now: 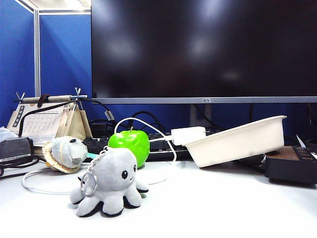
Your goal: Place the tilting octopus upright.
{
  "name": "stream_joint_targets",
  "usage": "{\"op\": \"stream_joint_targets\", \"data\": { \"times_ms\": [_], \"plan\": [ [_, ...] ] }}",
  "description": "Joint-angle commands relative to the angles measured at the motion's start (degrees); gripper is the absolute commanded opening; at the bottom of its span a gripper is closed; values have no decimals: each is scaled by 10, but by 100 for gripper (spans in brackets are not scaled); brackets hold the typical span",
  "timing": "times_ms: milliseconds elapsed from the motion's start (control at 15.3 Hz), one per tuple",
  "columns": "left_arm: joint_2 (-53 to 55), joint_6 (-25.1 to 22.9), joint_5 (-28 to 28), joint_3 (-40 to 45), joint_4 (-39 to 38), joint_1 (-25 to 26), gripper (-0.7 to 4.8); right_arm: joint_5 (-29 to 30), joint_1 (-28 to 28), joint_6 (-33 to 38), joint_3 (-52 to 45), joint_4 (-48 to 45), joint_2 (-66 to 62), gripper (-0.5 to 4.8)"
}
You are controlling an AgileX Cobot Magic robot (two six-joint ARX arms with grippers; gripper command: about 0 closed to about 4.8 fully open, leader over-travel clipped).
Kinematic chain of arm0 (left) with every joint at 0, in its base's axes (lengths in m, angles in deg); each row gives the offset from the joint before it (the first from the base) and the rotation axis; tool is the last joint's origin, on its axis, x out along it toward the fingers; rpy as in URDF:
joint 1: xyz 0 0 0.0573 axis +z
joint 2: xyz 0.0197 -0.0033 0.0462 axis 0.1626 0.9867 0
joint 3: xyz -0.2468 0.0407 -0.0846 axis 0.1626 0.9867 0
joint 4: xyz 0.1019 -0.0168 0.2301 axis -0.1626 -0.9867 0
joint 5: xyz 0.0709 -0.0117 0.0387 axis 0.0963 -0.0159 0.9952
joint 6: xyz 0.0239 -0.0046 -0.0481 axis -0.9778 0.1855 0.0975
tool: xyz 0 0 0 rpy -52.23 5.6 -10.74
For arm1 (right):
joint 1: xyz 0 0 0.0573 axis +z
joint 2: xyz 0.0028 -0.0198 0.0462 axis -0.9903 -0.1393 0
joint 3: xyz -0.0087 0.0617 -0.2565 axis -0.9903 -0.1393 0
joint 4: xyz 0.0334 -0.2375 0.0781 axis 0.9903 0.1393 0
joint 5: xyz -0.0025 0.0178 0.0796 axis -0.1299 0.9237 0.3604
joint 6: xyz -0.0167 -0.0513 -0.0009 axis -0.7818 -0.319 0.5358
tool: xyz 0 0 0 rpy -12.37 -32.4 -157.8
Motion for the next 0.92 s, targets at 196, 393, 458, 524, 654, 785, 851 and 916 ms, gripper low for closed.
{"op": "stream_joint_targets", "data": {
  "times_ms": [196,393,458,524,654,785,851,916],
  "plan": [
    [-7,21,-5,-2,-11,137,-5,-2,0,2,3,-7,1,-1],
    [-11,-9,-4,16,-18,207,-5,-2,0,2,3,-7,1,-1],
    [-19,-10,5,32,-10,208,-5,-2,0,2,3,-7,1,-1],
    [-28,-10,5,46,-2,208,-5,-2,0,2,3,-7,1,-1],
    [-52,-7,5,90,38,208,-5,-2,0,2,3,-7,1,-1],
    [-66,1,6,112,49,208,-5,-2,0,2,3,-7,1,-1],
    [-66,1,13,117,50,208,-5,-2,0,2,3,-7,1,-1],
    [-66,1,22,121,50,208,-5,-2,0,2,3,-7,1,-1]
  ]
}}
